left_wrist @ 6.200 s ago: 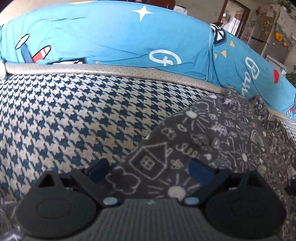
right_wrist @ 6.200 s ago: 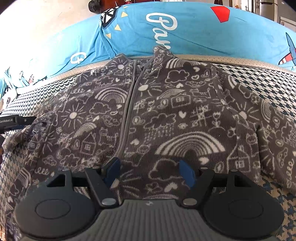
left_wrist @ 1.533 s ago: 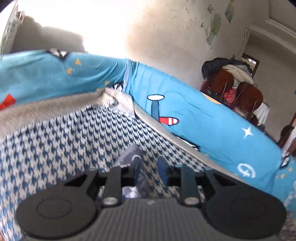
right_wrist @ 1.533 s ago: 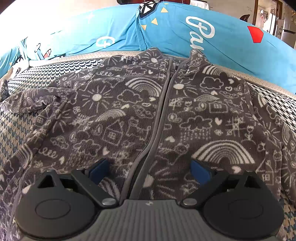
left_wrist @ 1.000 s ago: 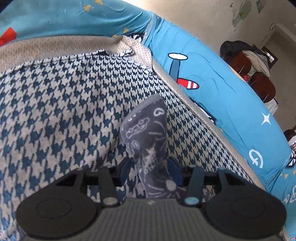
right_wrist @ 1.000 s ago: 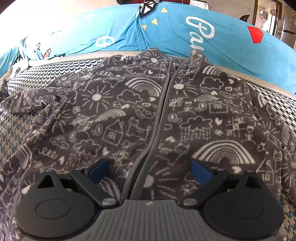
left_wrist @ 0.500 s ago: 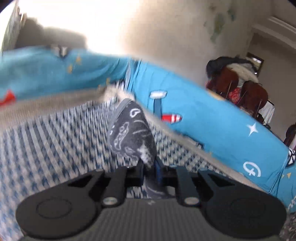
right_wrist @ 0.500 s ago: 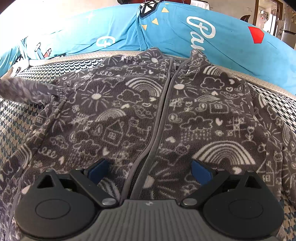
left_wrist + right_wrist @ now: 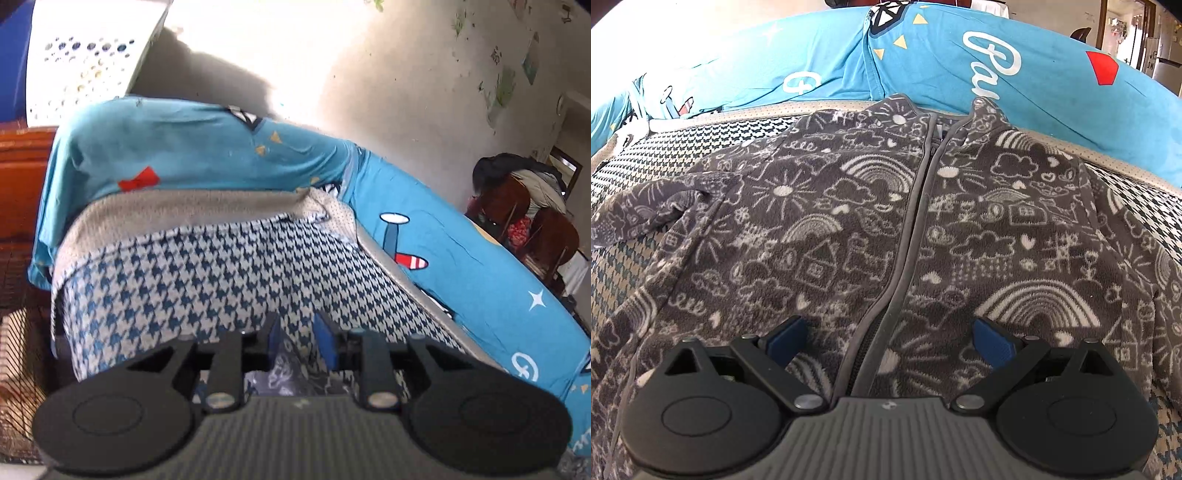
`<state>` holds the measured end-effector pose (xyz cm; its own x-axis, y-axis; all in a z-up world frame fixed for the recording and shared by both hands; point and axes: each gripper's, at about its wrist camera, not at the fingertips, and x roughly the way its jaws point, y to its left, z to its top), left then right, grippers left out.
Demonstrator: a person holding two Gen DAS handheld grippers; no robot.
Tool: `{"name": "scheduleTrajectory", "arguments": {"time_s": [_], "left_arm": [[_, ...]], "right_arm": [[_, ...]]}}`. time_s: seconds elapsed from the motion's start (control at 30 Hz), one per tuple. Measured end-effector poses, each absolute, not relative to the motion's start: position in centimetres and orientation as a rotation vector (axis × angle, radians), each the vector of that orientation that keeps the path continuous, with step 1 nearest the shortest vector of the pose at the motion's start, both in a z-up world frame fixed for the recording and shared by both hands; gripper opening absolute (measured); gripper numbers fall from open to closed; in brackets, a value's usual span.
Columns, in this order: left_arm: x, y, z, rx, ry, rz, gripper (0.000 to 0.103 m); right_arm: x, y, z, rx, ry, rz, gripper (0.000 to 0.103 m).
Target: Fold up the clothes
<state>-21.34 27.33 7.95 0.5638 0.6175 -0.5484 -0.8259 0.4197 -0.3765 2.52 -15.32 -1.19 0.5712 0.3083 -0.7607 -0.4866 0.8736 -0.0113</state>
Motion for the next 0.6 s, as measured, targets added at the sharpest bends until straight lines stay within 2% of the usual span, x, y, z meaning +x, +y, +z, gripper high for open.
{"name": "scheduleTrajectory", "arguments": {"time_s": [0.07,0.17,0.23,0.3,0.37,0.43,0.6], "left_arm": [[-20.9,27.2,7.6,-0.682,0.368,0.914,0.027],[-20.2,26.8,7.3,-0.678,0.388,0.909,0.037],[-19.7,26.6,7.4,-0.659,0.395,0.914,0.054],[-19.2,26.6,7.4,-0.649,0.404,0.919,0.064],[-19.0,26.8,7.2,-0.656,0.413,0.919,0.071],[-18.7,27.2,6.8,-0.674,0.424,0.915,0.080],[-17.4,28.2,5.4,-0.725,0.481,0.883,0.087]], "right_arm": [[2.3,-15.3,-0.8,-0.239,0.828,0.474,0.097],[1.8,-15.3,0.1,-0.218,0.796,0.500,0.096],[1.2,-15.3,0.7,-0.190,0.765,0.551,0.095],[0.6,-14.8,1.2,-0.179,0.741,0.600,0.081],[0.1,-14.0,1.7,-0.167,0.722,0.672,0.059],[-0.5,-12.8,2.1,-0.154,0.716,0.739,0.055],[-1.4,-9.3,3.2,-0.171,0.656,0.873,0.052]]}}
